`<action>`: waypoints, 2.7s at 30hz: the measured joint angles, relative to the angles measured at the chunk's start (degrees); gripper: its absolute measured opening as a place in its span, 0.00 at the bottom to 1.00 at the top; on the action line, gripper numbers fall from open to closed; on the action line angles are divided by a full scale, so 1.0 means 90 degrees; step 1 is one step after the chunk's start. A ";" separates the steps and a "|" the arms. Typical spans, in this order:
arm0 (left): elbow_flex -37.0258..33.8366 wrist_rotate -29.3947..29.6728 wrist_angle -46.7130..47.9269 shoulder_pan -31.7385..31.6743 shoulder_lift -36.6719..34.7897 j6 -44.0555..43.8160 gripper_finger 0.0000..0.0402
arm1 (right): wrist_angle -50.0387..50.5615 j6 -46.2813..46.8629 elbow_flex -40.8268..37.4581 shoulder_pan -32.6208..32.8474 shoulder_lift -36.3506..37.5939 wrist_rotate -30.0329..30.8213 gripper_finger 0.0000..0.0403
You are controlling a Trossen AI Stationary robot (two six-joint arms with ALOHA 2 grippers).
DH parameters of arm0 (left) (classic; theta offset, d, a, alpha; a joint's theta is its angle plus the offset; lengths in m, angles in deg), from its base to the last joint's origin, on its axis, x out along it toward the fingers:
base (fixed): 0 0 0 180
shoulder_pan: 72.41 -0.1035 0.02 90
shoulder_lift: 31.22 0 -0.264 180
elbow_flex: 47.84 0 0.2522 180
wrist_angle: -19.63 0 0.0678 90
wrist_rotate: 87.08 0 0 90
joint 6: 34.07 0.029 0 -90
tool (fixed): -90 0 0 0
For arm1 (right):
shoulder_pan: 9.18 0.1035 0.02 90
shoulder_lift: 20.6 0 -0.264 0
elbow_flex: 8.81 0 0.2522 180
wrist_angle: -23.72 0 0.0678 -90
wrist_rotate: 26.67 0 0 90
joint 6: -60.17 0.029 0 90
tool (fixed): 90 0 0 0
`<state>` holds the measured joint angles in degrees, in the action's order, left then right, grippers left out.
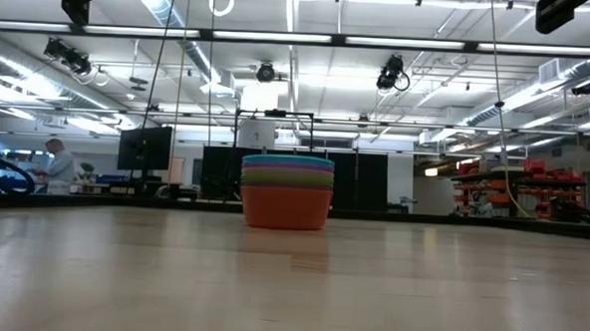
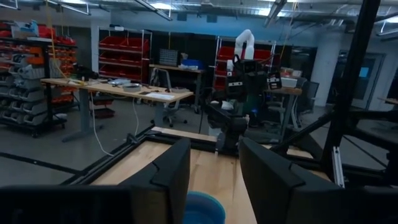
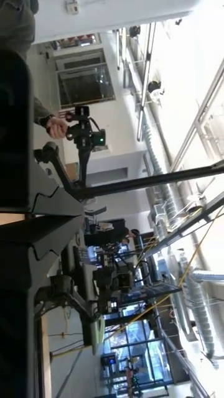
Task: Nest bowls inside each other
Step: Return to Home Position
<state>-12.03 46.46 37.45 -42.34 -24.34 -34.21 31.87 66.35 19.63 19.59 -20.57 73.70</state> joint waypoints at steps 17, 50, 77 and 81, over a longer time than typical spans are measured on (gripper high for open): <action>0.0002 0.0437 0.0281 -0.0002 -0.0754 0.0613 0.38 | 0.0892 -0.0020 0.0451 -0.0884 0.0000 0.0083 0.04; -0.1566 0.0205 -0.1128 -0.0294 -0.0739 0.0585 0.36 | -0.0935 0.0493 -0.1041 -0.1697 -0.0002 -0.0401 0.04; -0.1566 0.0174 -0.0407 -0.0291 -0.0739 -0.0227 0.38 | -0.0985 0.0626 -0.1358 -0.1697 -0.0002 -0.0403 0.04; -0.1566 0.0167 -0.0270 -0.0289 -0.0737 -0.0282 0.36 | -0.0833 0.0650 -0.1360 -0.1694 -0.0002 -0.0401 0.04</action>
<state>-26.13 47.96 35.02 -44.94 -30.97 -36.74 24.37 72.20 7.38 4.34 -20.59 70.10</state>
